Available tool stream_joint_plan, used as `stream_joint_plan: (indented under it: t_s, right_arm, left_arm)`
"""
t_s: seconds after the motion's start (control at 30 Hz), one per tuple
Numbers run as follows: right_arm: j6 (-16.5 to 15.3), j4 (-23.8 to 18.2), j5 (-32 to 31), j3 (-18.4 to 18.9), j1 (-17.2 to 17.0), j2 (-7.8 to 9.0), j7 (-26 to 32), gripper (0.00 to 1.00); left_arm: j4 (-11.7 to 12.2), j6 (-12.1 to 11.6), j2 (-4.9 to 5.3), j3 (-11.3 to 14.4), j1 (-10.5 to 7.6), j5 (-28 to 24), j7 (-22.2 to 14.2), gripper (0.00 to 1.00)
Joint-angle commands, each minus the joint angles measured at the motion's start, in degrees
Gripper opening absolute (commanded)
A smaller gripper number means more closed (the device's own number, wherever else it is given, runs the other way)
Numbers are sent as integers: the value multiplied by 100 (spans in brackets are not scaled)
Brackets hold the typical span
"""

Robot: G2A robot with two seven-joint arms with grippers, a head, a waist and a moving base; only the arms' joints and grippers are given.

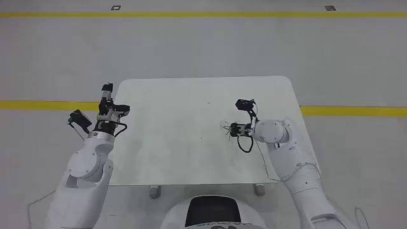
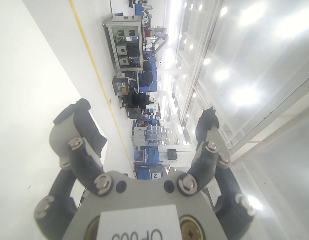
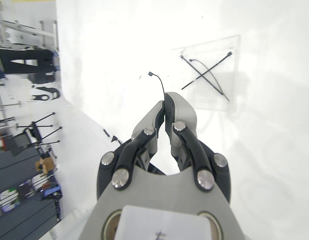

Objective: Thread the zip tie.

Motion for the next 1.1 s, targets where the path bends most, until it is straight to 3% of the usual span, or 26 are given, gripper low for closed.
stream_joint_plan:
  t_s: [0.0,0.2,0.4,0.87,1.07]
  right_arm:
    - [-178,12,304,64,-71,21,-50,0]
    - [-783,201,1361,389,-163,100,-155,0]
    - [-1216,619,2500,617,128,178,326,0]
    - [-1159,606,2564,597,98,180,261,0]
    - [-701,943,3809,906,357,299,1393,0]
  left_arm:
    - [0,0,0,0,0,0,0,100]
    - [0,0,0,0,0,0,0,100]
    - [0,0,0,0,0,0,0,100]
    - [0,0,0,0,0,0,0,100]
    - [0,0,0,0,0,0,0,100]
